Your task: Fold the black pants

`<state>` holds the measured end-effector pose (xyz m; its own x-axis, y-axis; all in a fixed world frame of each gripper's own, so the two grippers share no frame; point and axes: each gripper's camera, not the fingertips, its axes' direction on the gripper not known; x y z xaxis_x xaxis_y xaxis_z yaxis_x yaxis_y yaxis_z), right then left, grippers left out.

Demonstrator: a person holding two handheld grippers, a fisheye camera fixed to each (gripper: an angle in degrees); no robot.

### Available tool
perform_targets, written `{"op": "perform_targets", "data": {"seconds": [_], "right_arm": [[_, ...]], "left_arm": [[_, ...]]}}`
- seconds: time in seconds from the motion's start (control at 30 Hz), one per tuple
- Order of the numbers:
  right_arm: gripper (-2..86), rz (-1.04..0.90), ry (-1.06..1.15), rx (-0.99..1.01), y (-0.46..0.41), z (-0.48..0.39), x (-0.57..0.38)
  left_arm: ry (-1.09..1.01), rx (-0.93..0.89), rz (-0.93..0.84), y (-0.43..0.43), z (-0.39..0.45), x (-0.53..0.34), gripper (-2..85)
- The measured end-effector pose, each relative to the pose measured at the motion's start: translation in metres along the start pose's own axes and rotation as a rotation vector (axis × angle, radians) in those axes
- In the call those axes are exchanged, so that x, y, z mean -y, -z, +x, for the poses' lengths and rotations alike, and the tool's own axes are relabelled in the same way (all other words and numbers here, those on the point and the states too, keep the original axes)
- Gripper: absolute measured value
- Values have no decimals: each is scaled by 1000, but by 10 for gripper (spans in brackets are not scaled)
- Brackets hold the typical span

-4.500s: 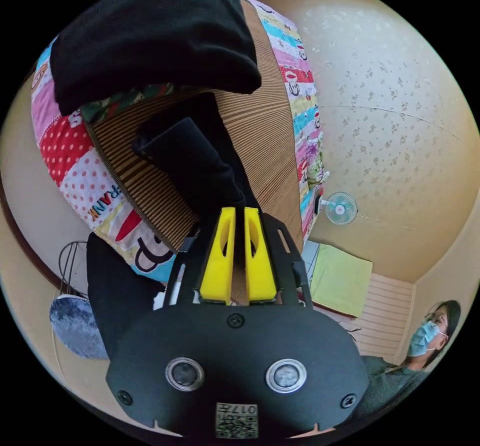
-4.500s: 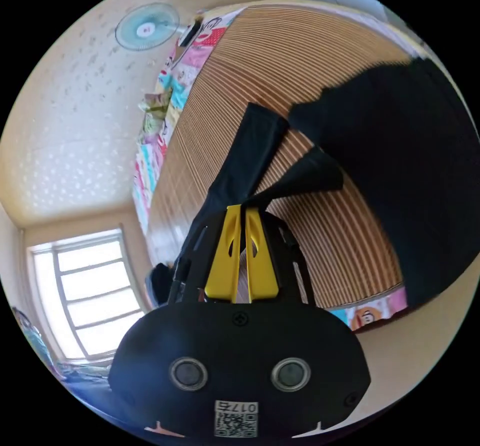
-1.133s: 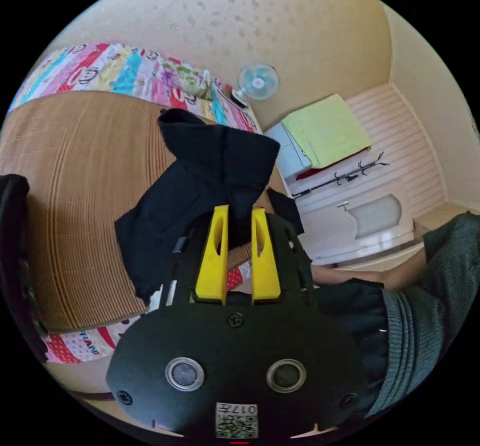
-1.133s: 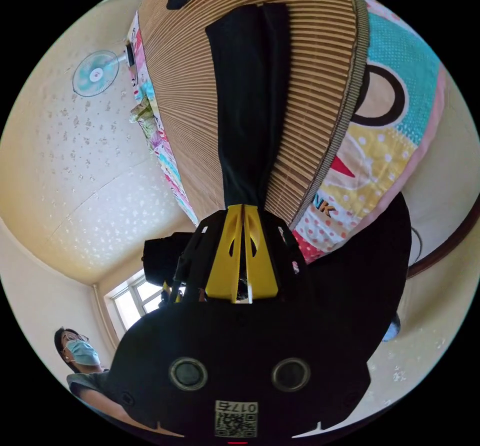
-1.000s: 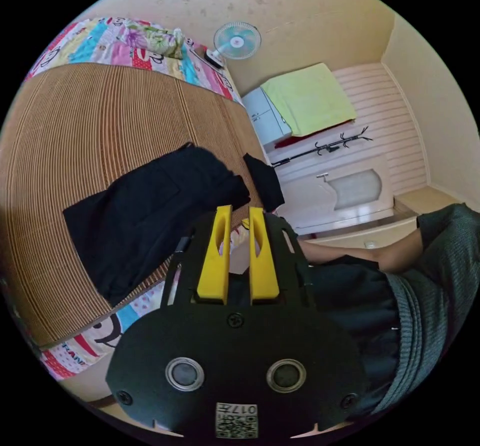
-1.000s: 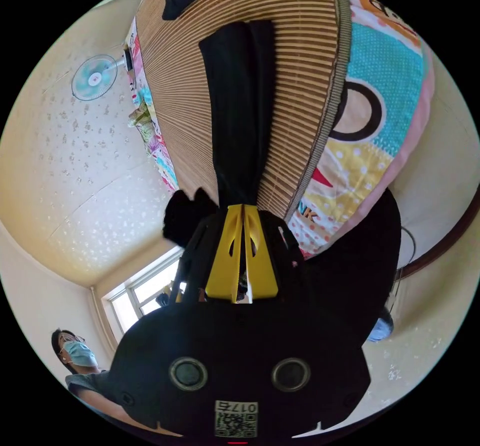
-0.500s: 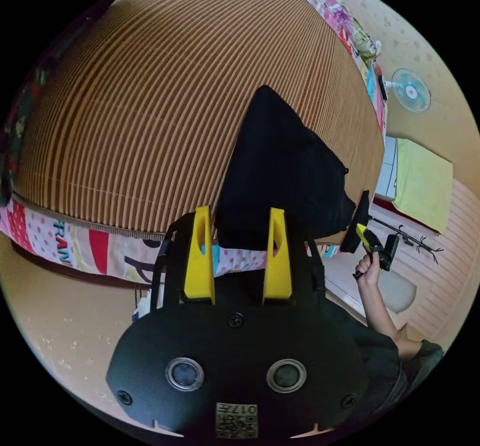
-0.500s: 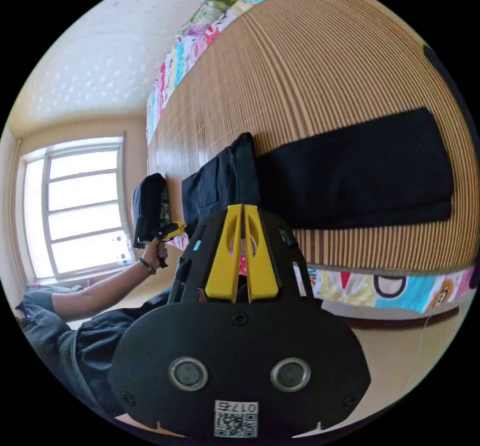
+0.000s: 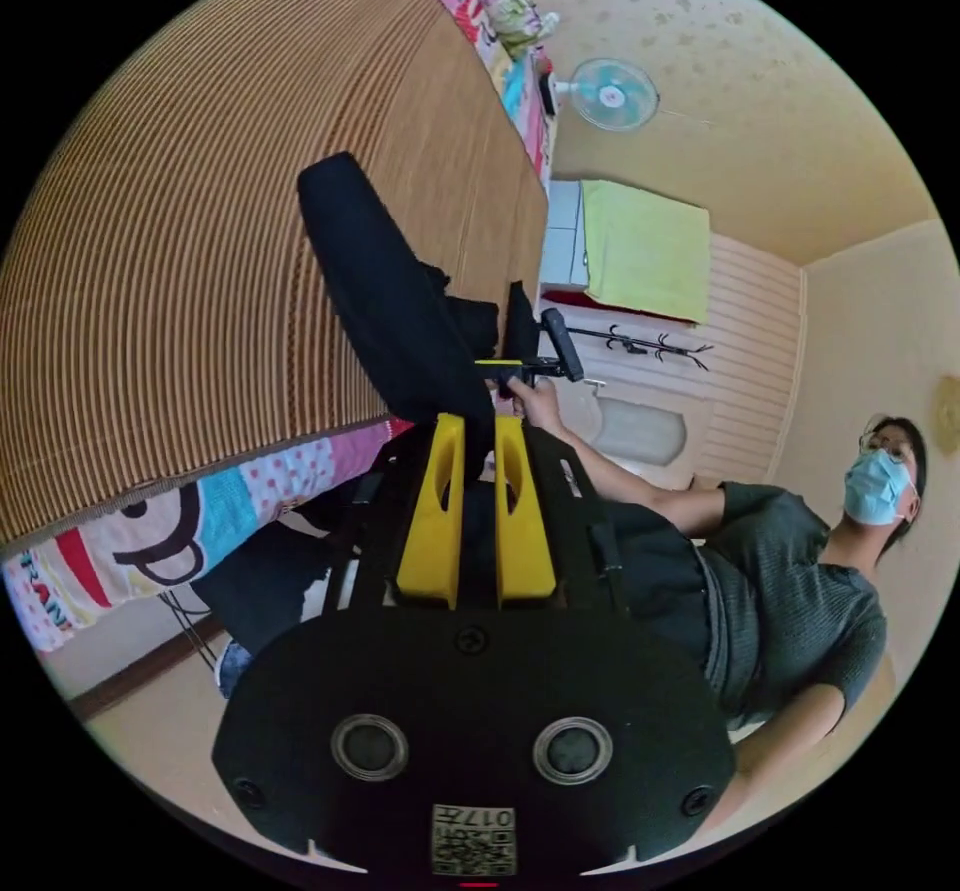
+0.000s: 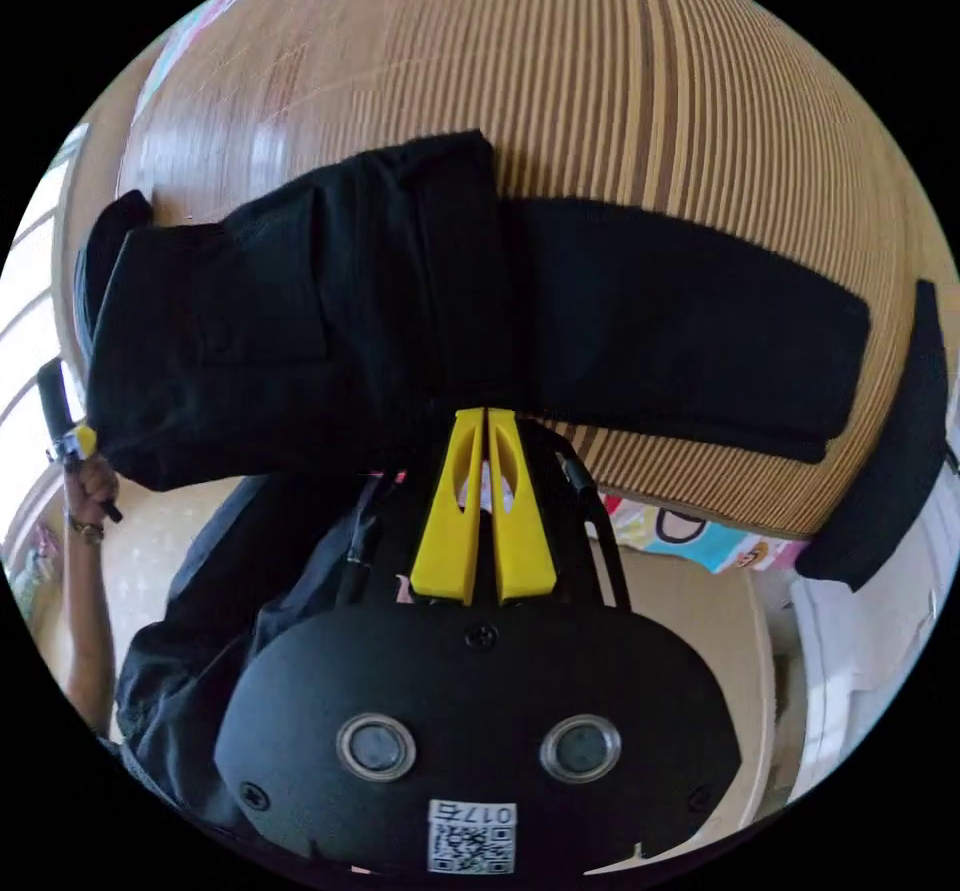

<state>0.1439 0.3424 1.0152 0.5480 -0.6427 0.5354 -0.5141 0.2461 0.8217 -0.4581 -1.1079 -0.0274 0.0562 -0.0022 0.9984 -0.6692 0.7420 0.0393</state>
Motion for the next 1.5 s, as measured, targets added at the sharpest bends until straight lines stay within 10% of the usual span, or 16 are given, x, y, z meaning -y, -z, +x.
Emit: {"op": "perform_targets", "data": {"seconds": [0.17,0.53,0.83,1.1,1.5], "right_arm": [[6,243,285,318,51,-50,-23],[5,638,-166,1511,13,173,-77],[4,818,-883,1202,-48,362,-270],[19,750,-773,1335,-75,357,-284],[176,642,-575,1412,-76,338,-225]], "left_arm": [[-196,-11,-22,-32,82,11,51],[-484,301,-185,-231,221,71,67],[-224,475,-122,-242,131,94,133],[240,451,-77,-221,-37,114,180],[241,189,-216,-239,-50,103,46]]}}
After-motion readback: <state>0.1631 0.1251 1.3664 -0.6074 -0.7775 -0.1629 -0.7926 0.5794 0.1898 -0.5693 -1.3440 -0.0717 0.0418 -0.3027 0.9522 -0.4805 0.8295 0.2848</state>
